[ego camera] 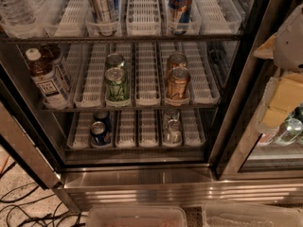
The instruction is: Pick redbull can from top shelf of fridge
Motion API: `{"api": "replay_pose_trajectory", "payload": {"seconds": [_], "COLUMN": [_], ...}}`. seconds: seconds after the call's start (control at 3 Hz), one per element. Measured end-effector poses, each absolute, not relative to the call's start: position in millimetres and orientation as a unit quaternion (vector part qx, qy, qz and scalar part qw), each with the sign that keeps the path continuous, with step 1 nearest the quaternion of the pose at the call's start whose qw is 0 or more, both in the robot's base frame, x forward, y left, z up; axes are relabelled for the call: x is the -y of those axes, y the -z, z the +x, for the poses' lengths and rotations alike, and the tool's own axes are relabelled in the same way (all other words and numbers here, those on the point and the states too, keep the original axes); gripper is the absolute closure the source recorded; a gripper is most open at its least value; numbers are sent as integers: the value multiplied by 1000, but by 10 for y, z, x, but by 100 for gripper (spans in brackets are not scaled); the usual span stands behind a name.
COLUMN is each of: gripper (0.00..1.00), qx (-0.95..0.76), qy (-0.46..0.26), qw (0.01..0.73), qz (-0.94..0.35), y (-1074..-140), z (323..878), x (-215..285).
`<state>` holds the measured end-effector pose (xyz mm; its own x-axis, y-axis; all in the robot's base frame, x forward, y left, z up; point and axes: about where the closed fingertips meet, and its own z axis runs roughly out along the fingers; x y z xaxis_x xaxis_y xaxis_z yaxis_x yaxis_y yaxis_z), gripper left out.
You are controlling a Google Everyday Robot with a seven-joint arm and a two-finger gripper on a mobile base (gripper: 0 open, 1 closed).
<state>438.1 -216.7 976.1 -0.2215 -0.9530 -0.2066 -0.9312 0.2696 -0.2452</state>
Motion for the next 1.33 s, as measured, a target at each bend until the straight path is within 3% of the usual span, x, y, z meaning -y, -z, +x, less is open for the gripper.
{"api": "replay_pose_trajectory", "payload": {"seconds": [0.67,1.33], "gripper": [0,0], "qx": [-779,-758], "qy": [21,-57], "qw": [172,290], "qz": [-603,-582], "y": [-9544,-9391], "z": [4386,4440], "x": [1963,1506]}}
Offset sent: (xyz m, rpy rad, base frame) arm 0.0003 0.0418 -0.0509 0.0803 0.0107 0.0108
